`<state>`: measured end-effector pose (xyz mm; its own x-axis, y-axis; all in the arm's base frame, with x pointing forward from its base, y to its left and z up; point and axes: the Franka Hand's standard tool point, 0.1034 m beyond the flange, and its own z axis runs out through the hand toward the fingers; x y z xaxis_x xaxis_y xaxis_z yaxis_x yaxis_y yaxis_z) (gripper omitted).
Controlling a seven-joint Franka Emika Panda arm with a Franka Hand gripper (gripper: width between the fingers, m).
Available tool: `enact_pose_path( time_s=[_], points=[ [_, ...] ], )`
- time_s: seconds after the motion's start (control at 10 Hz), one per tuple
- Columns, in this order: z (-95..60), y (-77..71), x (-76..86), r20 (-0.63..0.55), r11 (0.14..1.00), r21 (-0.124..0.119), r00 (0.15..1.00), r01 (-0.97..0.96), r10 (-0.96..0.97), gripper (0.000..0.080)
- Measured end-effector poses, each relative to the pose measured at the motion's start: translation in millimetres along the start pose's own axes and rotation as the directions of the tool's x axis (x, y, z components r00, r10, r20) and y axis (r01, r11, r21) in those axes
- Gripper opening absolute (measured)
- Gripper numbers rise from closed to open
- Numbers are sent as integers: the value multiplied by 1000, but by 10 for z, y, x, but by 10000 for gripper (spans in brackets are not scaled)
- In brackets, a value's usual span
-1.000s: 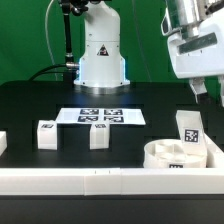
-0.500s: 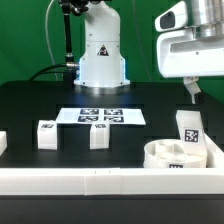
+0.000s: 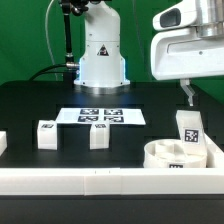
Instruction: Assemble stool
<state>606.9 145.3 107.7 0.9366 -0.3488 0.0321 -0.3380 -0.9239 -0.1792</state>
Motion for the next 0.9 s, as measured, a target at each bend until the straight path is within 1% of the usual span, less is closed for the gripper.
enact_pose_path(
  time_s=[0.2,0.3,0.4,0.7,0.8,0.9],
  points=[
    [2,19,17,-2,967,-20,967,254,-254,649],
    [-8,10,40,-1,917,-36,917,398,-398,649],
    [-11,2,51,0,890,-41,891,454,-455,649],
    [-10,24,61,9,783,-43,784,620,-620,649],
    [-4,47,72,19,692,-49,693,720,-721,649],
    [30,84,78,39,565,-55,567,823,-823,649]
  ],
)
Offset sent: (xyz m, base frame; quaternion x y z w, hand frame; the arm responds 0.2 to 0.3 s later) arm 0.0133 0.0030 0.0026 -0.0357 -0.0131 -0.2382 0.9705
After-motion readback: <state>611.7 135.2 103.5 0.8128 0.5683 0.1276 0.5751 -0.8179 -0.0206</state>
